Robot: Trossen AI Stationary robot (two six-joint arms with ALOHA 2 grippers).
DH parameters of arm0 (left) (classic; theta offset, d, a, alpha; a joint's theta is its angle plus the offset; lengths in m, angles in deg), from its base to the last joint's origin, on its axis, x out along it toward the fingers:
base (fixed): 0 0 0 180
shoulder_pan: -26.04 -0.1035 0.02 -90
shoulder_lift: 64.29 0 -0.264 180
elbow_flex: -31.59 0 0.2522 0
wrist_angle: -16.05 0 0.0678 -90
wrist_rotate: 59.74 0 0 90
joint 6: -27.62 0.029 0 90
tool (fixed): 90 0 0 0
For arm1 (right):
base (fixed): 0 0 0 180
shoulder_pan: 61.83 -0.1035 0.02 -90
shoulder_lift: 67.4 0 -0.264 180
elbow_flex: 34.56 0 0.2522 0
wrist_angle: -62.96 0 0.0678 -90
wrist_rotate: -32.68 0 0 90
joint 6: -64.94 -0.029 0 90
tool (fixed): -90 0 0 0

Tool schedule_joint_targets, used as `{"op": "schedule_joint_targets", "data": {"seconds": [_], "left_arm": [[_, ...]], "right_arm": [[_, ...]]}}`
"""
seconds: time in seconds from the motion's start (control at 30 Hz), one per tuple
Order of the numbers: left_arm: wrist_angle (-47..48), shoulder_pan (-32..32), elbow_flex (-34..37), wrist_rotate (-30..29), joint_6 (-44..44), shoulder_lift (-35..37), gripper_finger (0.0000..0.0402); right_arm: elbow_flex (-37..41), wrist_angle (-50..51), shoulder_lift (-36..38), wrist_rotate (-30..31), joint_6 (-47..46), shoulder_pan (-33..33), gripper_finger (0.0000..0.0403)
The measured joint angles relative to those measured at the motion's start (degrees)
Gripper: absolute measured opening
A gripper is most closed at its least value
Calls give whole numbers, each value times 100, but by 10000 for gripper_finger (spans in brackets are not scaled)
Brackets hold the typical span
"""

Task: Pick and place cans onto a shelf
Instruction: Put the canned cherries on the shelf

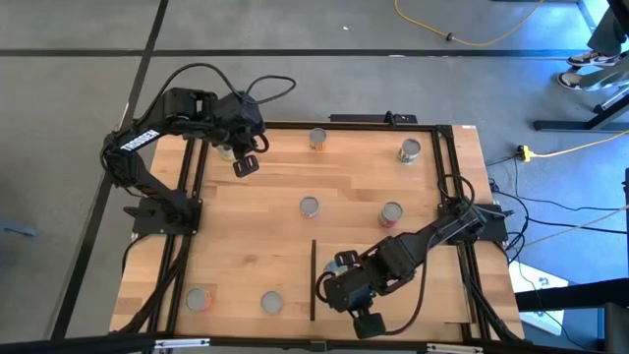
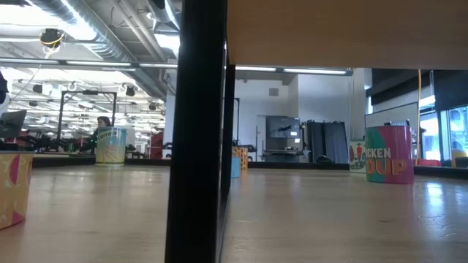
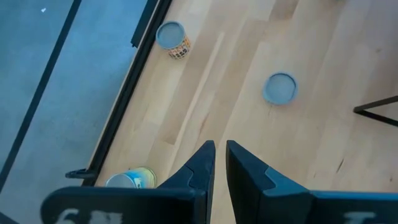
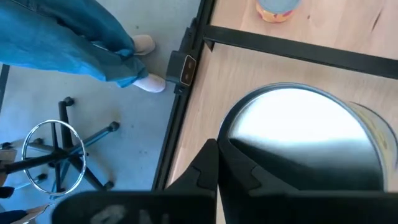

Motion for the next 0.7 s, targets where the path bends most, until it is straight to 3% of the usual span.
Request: {"op": "schedule_joint_targets", "data": {"seconds": [0.7], "left_arm": [[-2,-1,0,0,0,0,33]], "right_arm": [[-9,205,200,-192,279,167,1]]}}
